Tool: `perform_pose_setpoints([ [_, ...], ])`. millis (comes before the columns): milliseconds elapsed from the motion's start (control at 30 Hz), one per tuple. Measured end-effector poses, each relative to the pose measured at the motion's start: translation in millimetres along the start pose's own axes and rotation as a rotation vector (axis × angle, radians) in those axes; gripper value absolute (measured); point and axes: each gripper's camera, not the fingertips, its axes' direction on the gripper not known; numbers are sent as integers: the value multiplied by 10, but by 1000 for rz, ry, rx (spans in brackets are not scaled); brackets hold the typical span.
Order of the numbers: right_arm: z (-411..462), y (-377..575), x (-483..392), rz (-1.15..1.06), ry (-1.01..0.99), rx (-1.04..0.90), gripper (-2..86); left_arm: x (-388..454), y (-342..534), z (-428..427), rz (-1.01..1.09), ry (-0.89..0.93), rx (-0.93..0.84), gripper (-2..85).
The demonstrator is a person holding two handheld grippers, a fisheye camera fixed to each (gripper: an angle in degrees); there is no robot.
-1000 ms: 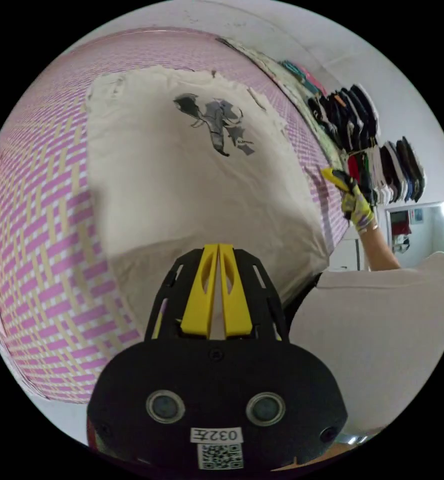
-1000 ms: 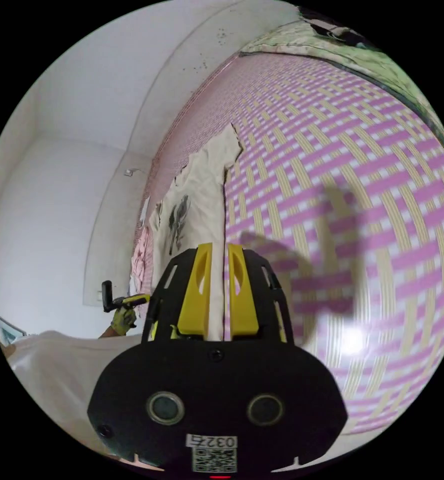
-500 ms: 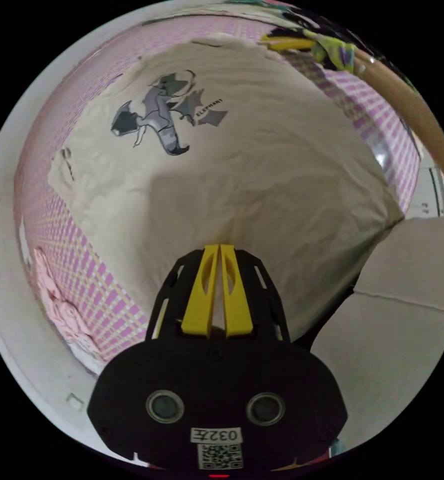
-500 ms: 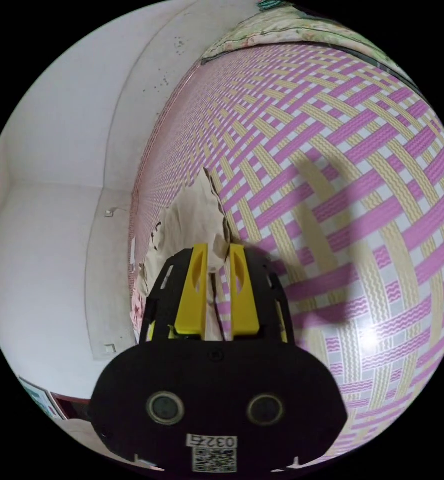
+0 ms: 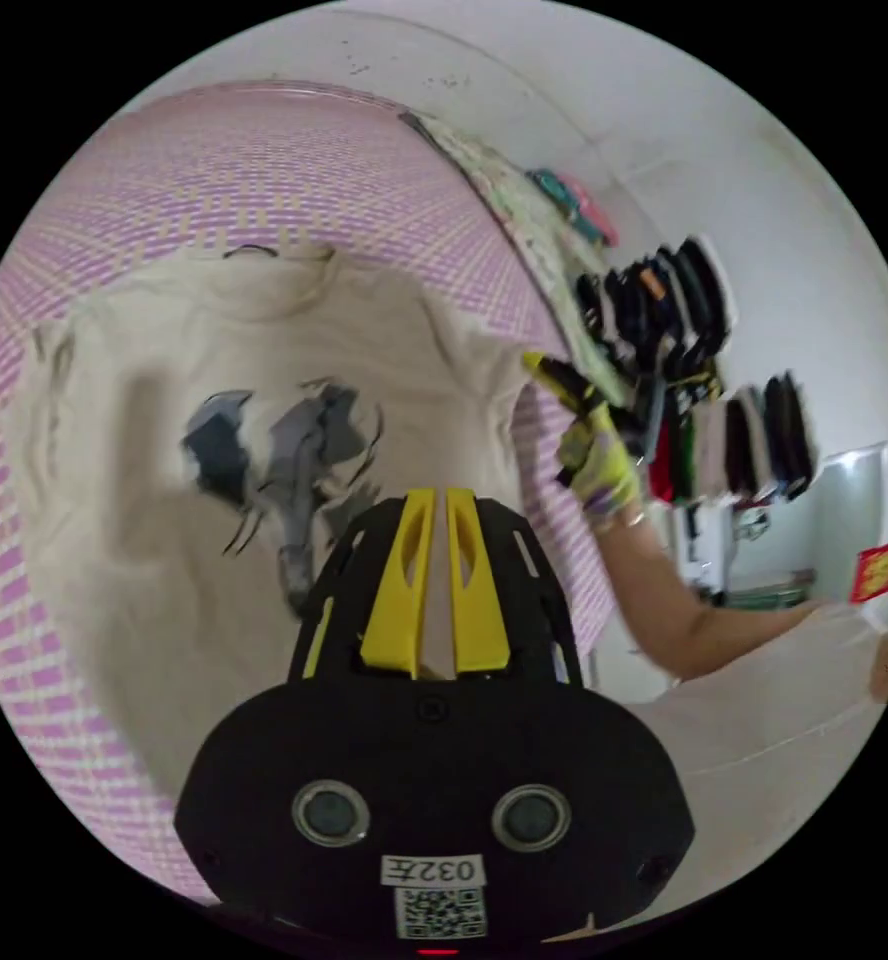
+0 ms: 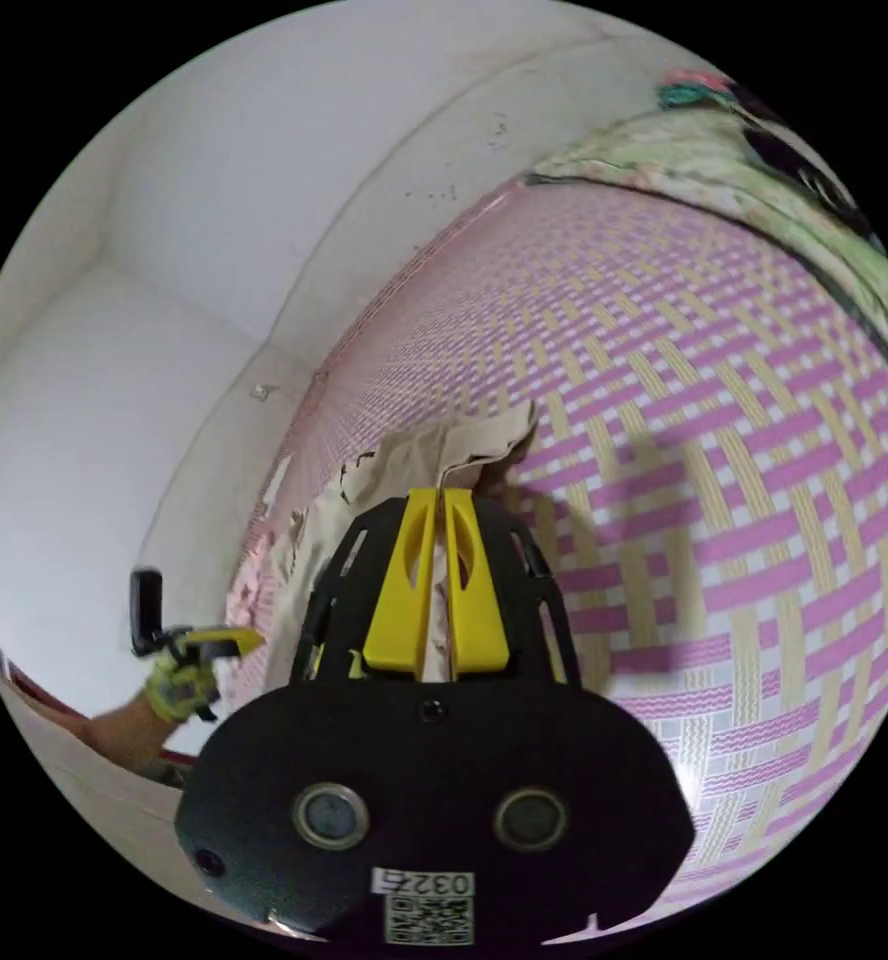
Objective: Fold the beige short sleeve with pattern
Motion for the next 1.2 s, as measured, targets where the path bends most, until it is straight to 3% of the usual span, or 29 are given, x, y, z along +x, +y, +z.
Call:
perform_pose_setpoints([
  [67, 127, 54, -432, -174, 92, -38, -9, -307, -496, 156, -85, 280, 66, 62],
  [167, 365, 177, -846, -338, 231, -106, -9, -609, -1077, 461, -180, 448, 58, 105],
  [400, 779, 520, -1296, -490, 366, -170, -9, -565, -1889, 982, -97, 210, -76, 109],
  [533, 957, 658, -1421, -509, 390, -197, -6, -556, -1927, 1234, 42, 116, -177, 18],
  [633, 1016, 737, -1461, -507, 384, -215, 3, -875, -1723, 1102, 6, 143, -77, -2],
  [700, 966, 818, -1482, -501, 378, -196, 25, -1237, -1467, 909, -71, 316, 93, -7],
  [767, 819, 1001, -1490, -478, 359, -191, 66, -1914, -995, 889, -294, 631, 286, -9],
  [833, 657, 1214, -1450, -437, 337, -193, 72, -2355, -640, 1055, -465, 791, 361, -10],
  [967, 204, 1918, -1278, -315, 323, -244, 78, -2588, -356, 1061, -473, 641, 305, 18],
  [1200, -656, 3196, -987, -35, 460, -294, 85, -2721, -319, 1043, -407, 620, 271, 52],
])
